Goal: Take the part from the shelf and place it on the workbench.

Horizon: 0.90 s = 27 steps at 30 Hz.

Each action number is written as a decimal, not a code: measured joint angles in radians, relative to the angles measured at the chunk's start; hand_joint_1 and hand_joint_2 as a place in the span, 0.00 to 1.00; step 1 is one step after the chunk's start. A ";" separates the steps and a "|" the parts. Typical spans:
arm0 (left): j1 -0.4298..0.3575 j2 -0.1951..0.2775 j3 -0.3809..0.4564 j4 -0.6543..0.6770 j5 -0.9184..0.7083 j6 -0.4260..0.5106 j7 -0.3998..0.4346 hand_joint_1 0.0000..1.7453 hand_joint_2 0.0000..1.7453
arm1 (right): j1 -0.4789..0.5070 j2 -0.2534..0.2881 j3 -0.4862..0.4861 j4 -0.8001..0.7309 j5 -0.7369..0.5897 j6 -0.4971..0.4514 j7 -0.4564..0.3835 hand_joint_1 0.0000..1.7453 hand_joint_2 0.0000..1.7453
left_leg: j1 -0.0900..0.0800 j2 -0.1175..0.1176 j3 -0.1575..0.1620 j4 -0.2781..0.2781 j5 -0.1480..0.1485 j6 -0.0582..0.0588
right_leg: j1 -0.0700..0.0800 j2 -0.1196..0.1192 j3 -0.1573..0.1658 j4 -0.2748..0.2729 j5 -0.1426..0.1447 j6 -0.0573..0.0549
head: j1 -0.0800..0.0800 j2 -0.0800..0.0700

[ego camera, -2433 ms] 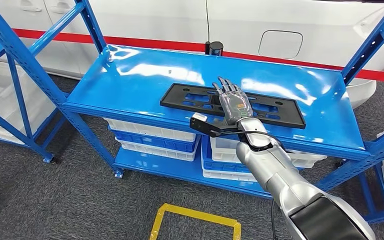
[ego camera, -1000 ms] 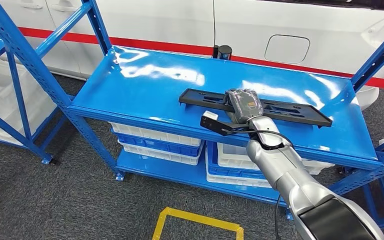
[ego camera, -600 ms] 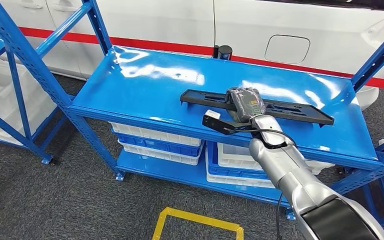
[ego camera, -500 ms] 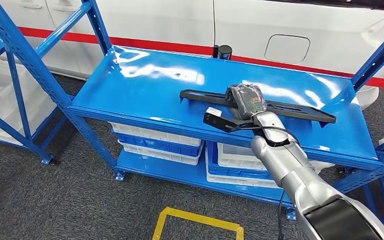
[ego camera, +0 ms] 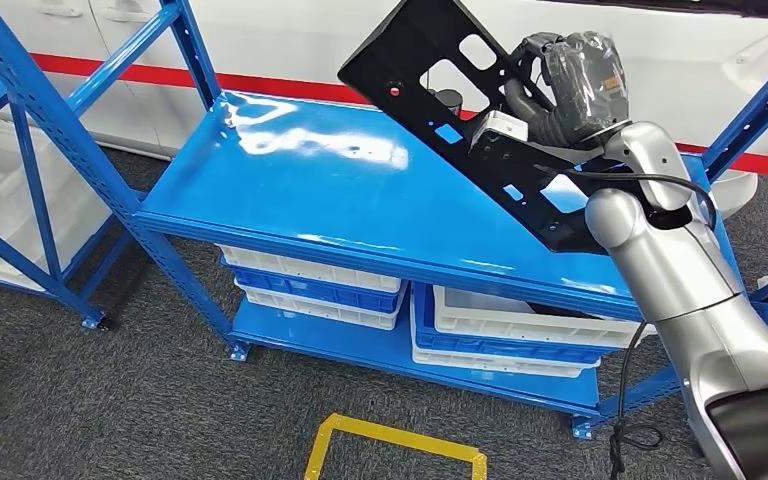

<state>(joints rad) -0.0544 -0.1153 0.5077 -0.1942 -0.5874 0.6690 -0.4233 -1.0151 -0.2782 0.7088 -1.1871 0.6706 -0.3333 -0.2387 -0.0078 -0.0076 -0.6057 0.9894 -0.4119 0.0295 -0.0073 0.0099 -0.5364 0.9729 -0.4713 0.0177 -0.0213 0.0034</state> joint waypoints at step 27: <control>-0.004 0.000 -0.002 0.000 0.001 -0.020 0.032 0.00 1.00 | -0.024 -0.003 0.002 -0.073 0.051 -0.002 0.023 1.00 1.00 | 0.001 -0.001 0.000 0.000 0.000 0.000 | 0.000 0.000 0.000 0.000 0.000 0.000 | 0.000 0.000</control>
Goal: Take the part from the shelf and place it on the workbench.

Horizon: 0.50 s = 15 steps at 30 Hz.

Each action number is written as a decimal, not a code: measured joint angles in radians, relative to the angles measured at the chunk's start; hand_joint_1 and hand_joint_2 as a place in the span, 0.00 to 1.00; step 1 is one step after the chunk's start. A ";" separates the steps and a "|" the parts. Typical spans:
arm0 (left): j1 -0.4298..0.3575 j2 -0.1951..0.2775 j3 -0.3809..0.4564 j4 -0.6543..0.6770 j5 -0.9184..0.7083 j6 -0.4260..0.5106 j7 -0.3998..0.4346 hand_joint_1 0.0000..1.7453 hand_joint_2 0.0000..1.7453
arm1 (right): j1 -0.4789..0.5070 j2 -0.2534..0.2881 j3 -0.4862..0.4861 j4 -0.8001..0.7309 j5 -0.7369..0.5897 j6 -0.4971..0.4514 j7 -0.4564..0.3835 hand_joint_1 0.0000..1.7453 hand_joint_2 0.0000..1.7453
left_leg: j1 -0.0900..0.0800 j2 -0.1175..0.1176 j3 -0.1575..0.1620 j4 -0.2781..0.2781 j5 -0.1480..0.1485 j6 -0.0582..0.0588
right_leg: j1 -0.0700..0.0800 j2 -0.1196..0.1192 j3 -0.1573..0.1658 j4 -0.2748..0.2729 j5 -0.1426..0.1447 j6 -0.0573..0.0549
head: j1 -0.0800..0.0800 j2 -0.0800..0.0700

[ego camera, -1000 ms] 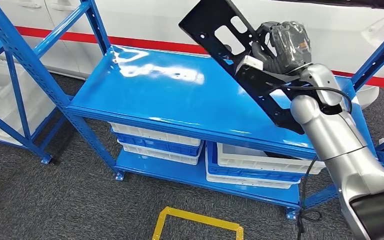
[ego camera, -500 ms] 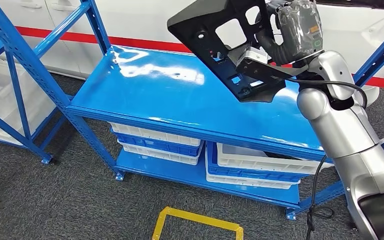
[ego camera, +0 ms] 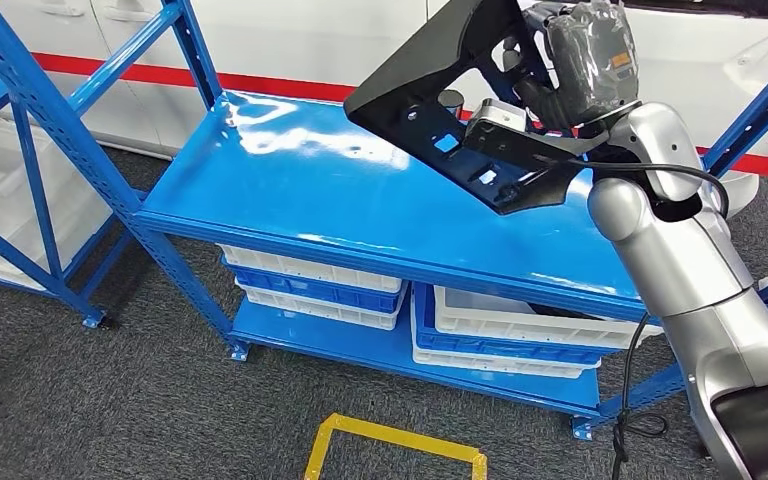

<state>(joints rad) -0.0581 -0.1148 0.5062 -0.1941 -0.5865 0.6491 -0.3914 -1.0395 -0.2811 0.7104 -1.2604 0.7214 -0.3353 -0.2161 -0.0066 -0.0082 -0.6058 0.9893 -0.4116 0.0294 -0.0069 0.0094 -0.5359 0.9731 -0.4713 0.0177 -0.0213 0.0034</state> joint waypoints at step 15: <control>-0.001 0.000 0.003 0.000 0.011 -0.053 0.098 0.00 1.00 | 0.000 0.008 -0.021 -0.015 -0.018 -0.034 0.012 1.00 1.00 | 0.000 0.000 0.000 0.000 0.000 0.000 | 0.000 0.000 0.000 0.000 0.000 0.000 | 0.000 0.000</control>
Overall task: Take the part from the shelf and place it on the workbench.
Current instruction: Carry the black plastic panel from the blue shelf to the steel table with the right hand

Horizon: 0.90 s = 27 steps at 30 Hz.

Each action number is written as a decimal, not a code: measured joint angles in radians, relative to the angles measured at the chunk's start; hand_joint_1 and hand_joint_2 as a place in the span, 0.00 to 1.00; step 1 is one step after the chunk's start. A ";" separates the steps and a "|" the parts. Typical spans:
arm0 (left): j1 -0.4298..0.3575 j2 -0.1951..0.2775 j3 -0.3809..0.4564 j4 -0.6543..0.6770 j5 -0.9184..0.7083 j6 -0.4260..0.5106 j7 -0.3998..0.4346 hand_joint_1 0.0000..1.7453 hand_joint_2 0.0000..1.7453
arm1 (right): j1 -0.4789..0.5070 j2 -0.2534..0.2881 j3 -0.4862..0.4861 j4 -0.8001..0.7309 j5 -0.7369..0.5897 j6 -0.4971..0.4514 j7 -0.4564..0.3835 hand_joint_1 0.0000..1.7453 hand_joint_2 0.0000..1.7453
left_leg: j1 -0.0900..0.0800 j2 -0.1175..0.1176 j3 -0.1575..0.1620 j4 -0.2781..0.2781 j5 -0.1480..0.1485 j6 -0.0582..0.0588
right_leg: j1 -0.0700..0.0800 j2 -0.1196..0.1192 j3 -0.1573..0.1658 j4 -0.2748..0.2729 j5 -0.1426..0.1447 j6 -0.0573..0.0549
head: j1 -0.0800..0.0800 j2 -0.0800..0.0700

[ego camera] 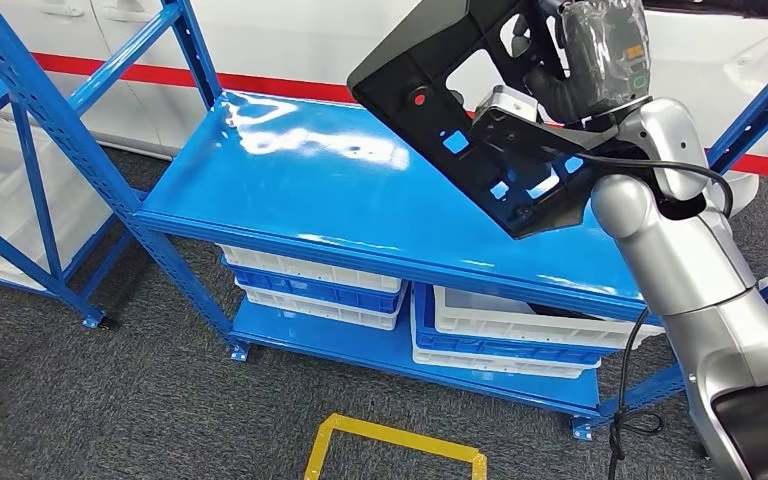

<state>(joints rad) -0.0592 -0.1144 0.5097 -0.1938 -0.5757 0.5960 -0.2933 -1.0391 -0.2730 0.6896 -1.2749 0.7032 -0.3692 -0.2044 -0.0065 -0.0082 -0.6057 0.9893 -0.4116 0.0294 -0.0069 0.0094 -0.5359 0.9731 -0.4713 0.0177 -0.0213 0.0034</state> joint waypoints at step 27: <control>-0.003 0.003 0.017 0.000 0.019 -0.095 0.069 0.00 1.00 | 0.036 0.013 -0.031 -0.027 0.039 -0.001 0.021 1.00 1.00 | -0.003 -0.001 -0.002 0.004 -0.004 0.005 | -0.007 0.000 0.000 -0.001 0.000 0.001 | 0.000 0.000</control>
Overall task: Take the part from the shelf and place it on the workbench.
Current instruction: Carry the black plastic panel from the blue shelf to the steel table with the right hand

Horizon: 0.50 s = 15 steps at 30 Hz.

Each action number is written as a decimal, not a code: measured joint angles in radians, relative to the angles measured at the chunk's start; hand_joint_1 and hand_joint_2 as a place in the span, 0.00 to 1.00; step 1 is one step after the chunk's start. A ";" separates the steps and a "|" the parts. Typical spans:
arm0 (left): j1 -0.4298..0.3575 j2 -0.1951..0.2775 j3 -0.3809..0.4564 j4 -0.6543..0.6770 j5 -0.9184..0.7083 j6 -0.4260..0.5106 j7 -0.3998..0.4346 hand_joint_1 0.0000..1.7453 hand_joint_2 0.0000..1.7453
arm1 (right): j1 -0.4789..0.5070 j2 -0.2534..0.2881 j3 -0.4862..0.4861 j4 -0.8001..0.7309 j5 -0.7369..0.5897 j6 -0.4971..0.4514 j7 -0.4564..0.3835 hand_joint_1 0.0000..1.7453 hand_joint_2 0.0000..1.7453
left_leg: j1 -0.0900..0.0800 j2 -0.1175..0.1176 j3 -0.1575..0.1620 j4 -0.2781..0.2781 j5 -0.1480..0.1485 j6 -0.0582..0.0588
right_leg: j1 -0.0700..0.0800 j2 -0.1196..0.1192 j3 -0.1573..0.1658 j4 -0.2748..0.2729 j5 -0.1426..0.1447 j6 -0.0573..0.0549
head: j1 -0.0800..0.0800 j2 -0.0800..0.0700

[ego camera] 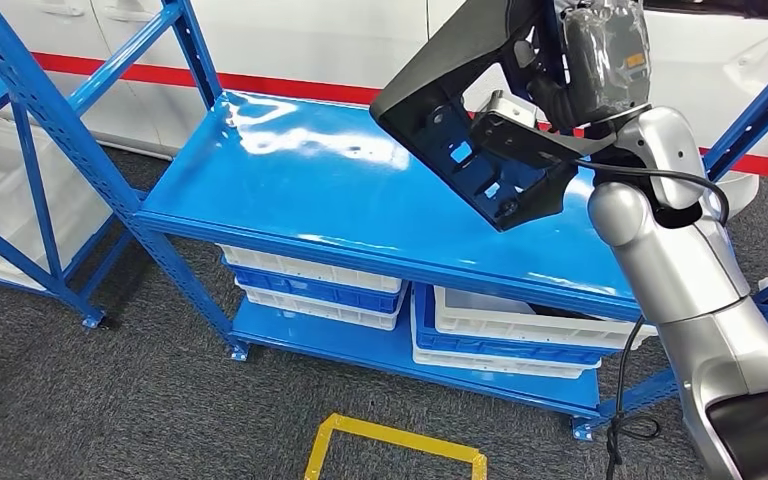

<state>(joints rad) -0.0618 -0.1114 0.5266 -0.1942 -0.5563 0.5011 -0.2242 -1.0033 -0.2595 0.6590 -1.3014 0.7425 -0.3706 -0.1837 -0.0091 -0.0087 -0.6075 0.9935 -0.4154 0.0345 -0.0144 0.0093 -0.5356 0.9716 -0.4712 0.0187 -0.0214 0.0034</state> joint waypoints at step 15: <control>-0.008 0.002 0.014 0.000 0.002 -0.031 0.004 0.00 1.00 | 0.032 -0.001 -0.033 0.005 0.014 0.002 -0.003 1.00 1.00 | 0.019 0.006 -0.001 -0.008 0.019 0.014 | -0.022 -0.007 -0.059 0.134 -0.043 0.044 | 0.009 0.000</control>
<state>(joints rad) -0.0700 -0.1098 0.5409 -0.1941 -0.5540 0.4700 -0.2205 -0.9717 -0.2602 0.6261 -1.2967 0.7570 -0.3689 -0.1871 0.0097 -0.0023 -0.6087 0.9851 -0.3959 0.0485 -0.0362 0.0020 -0.5945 1.1051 -0.5139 0.0626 -0.0128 0.0034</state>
